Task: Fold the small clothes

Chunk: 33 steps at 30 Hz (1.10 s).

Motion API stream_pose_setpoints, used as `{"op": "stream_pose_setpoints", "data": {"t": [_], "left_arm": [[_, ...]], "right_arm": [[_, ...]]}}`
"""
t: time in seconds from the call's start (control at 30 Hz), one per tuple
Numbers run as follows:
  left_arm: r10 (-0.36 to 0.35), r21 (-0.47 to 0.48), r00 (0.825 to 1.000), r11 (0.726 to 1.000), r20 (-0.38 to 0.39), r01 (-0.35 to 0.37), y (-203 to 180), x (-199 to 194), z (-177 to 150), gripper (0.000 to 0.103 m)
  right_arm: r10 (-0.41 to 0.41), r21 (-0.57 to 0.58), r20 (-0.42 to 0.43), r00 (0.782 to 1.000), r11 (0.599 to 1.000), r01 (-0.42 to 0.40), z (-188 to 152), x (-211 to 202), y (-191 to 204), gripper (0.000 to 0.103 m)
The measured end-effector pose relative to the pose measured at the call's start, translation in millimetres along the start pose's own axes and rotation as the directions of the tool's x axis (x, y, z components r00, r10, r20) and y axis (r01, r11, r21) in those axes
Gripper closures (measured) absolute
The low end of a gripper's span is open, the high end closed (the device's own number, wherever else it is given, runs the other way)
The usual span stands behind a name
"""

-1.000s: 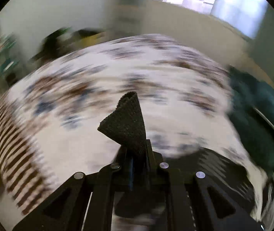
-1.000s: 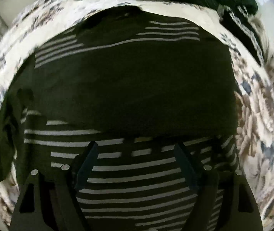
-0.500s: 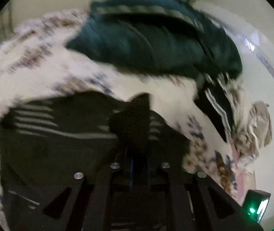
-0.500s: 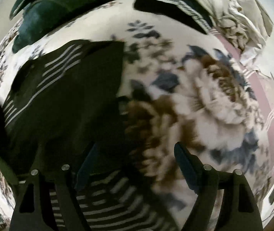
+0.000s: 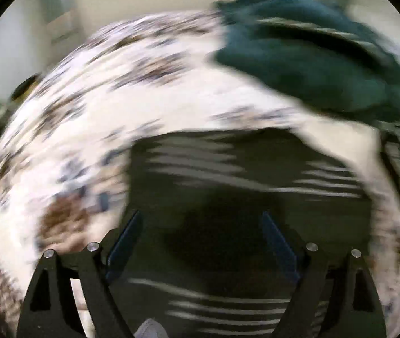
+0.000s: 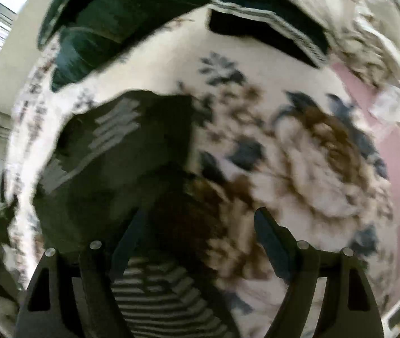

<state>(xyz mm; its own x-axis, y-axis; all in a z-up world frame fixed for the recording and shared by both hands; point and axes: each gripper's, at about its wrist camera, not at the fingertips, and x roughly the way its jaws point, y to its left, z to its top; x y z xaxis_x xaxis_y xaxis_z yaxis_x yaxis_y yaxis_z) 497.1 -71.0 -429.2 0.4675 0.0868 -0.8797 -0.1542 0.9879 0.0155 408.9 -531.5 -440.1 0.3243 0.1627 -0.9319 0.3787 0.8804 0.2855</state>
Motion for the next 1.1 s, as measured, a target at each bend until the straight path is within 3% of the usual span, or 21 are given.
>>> {"op": "stream_pose_setpoints", "data": {"t": [0.03, 0.1, 0.2, 0.37, 0.5, 0.57, 0.63, 0.73, 0.83, 0.97, 1.1], "left_arm": [[0.056, -0.047, 0.997, 0.997, -0.047, -0.058, 29.0, 18.9, 1.1, 0.017], [0.089, -0.083, 0.992, 0.992, -0.090, -0.096, 57.1, 44.3, 3.4, 0.017], [0.155, -0.057, 0.978, 0.985, -0.137, -0.164, 77.3, 82.6, 9.9, 0.017], [0.200, 0.049, 0.969, 0.980, -0.142, -0.195, 60.4, 121.2, 27.7, 0.017], [0.216, 0.058, 0.964, 0.976, -0.157, -0.209, 49.5, 144.0, 44.1, 0.017], [0.231, 0.064, 0.961, 0.973, -0.149, -0.224, 48.1, 149.7, 51.5, 0.017], [0.232, 0.049, 0.960, 0.973, -0.154, -0.227, 50.3, 154.0, 56.6, 0.016], [0.238, 0.049, 0.959, 0.971, -0.151, -0.233, 56.1, 160.2, 66.6, 0.015], [0.264, 0.074, 0.954, 0.964, -0.140, -0.256, 59.5, 167.1, 78.6, 0.015], [0.266, 0.067, 0.957, 0.963, -0.111, -0.260, 62.9, 153.9, 90.8, 0.015], [0.226, -0.025, 0.970, 0.973, -0.092, -0.229, 76.0, 111.2, 83.4, 0.015]], "right_arm": [[0.028, -0.006, -0.002, 1.000, 1.000, -0.028, 9.3, 7.4, 8.8, 0.021], [0.020, -0.010, -0.014, 1.000, 1.000, -0.020, 24.2, 27.1, 23.2, 0.021], [0.009, -0.063, -0.005, 1.000, 0.998, -0.009, 41.7, 54.3, 46.9, 0.021], [-0.068, -0.229, -0.059, 0.996, 0.972, 0.053, 51.1, 86.1, 89.4, 0.026], [-0.003, -0.307, -0.143, 0.990, 0.951, -0.041, 33.8, 86.3, 109.3, 0.026], [0.030, -0.331, -0.237, 0.971, 0.937, -0.110, 21.5, 104.1, 122.7, 0.026], [0.025, -0.334, -0.293, 0.956, 0.934, -0.126, 17.7, 129.8, 133.8, 0.026], [0.020, -0.302, -0.238, 0.971, 0.949, -0.093, 34.2, 156.3, 138.6, 0.027], [0.025, -0.229, -0.105, 0.994, 0.972, -0.048, 63.1, 154.1, 137.0, 0.028], [0.012, -0.156, -0.008, 1.000, 0.988, -0.013, 93.8, 133.4, 130.6, 0.028], [0.008, -0.118, 0.080, 0.997, 0.993, 0.001, 100.4, 82.2, 100.8, 0.027]]}}
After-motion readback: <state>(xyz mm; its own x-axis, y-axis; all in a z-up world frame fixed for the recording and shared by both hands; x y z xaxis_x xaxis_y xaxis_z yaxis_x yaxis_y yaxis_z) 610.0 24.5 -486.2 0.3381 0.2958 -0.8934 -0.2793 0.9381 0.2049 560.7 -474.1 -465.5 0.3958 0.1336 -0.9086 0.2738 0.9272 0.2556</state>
